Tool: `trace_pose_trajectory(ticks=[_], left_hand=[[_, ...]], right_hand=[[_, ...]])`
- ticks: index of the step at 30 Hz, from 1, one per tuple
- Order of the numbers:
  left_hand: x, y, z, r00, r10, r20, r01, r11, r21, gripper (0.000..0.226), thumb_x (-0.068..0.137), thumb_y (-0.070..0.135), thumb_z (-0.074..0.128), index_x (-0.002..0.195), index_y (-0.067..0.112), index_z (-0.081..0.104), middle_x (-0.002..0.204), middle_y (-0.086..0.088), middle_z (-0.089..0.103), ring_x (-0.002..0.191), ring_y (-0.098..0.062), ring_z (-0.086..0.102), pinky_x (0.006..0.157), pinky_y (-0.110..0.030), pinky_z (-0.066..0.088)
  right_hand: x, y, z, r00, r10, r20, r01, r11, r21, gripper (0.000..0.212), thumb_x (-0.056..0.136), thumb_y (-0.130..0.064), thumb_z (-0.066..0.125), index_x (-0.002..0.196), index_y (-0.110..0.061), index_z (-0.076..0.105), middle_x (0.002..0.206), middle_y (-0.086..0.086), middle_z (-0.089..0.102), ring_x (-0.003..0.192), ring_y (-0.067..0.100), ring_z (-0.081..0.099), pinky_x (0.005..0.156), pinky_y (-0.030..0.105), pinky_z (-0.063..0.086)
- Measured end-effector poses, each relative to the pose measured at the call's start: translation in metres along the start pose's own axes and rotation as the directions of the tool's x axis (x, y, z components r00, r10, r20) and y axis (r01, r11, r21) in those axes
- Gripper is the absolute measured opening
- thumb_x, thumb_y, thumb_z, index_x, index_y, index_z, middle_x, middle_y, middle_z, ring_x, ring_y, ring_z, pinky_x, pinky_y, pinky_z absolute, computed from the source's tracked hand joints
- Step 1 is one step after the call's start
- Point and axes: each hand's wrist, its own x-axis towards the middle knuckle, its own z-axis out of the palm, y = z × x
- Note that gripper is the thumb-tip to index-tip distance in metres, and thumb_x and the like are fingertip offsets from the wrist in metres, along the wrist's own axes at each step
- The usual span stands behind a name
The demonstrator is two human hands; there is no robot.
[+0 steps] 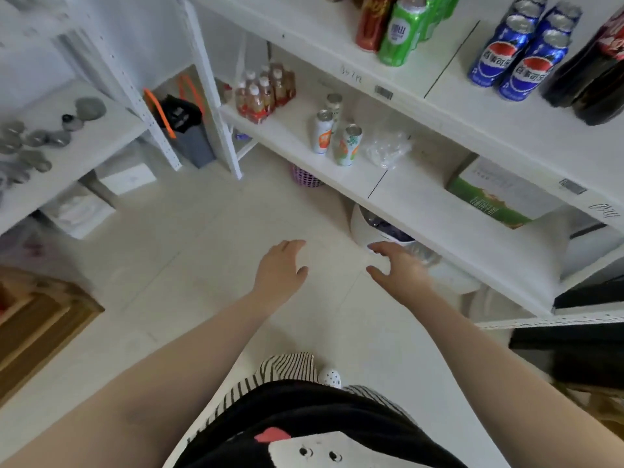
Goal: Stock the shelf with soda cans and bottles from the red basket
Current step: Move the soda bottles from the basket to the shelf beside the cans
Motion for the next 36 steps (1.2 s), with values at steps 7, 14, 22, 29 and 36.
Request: trace_pose_trajectory(ticks=[7,14,22,29,36], left_hand=[[-0.109,-0.081,0.006,0.944,-0.327,0.042,0.328,0.945,-0.015,0.060,0.090,0.028,0.057,0.144,0.017,0.034,0.138,-0.009,0.048,0.127,-0.029,0.044,0.103,-0.037,0.038],[-0.235,-0.136,0.019,0.835,-0.547,0.051,0.550,0.832,-0.074,0.060,0.090,0.028,0.057,0.145,0.017,0.035,0.139,-0.008,0.048,0.128,-0.028,0.044,0.105,-0.039,0.038],[-0.314,-0.224,-0.011,0.762,-0.647,0.027,0.639,0.745,-0.191,0.059,0.089,0.029,0.059,0.143,0.017,0.038,0.138,-0.009,0.050,0.129,-0.028,0.044,0.104,-0.034,0.037],[-0.394,-0.356,-0.075,0.742,-0.669,0.045,0.666,0.729,-0.157,0.058,0.089,0.030,0.058,0.142,0.018,0.039,0.138,-0.008,0.050,0.125,-0.027,0.047,0.102,-0.037,0.039],[-0.461,-0.471,-0.148,0.613,-0.790,-0.008,0.767,0.597,-0.236,0.056,0.088,0.031,0.059,0.140,0.018,0.041,0.136,-0.009,0.051,0.120,-0.028,0.050,0.098,-0.039,0.043]], right_hand=[[-0.035,-0.044,0.082,0.968,-0.165,0.191,0.179,0.982,-0.058,0.044,0.086,-0.027,0.064,0.129,-0.024,0.054,0.125,-0.004,0.058,0.117,0.014,0.054,0.093,0.031,0.044],[-0.092,-0.087,0.176,0.872,-0.268,0.410,0.312,0.949,-0.042,0.044,0.087,-0.029,0.063,0.130,-0.023,0.053,0.128,-0.003,0.057,0.120,0.015,0.052,0.094,0.030,0.042],[-0.118,-0.189,0.253,0.748,-0.384,0.541,0.519,0.847,-0.116,0.046,0.089,-0.033,0.059,0.134,-0.023,0.050,0.130,-0.004,0.056,0.122,0.016,0.050,0.093,0.032,0.043],[-0.132,-0.337,0.357,0.682,-0.400,0.612,0.606,0.777,-0.167,0.049,0.090,-0.032,0.058,0.136,-0.018,0.048,0.133,0.001,0.054,0.123,0.020,0.050,0.094,0.034,0.044],[-0.151,-0.477,0.440,0.560,-0.453,0.694,0.717,0.684,-0.133,0.052,0.089,-0.033,0.059,0.138,-0.017,0.047,0.136,0.004,0.052,0.124,0.021,0.050,0.097,0.036,0.045]])
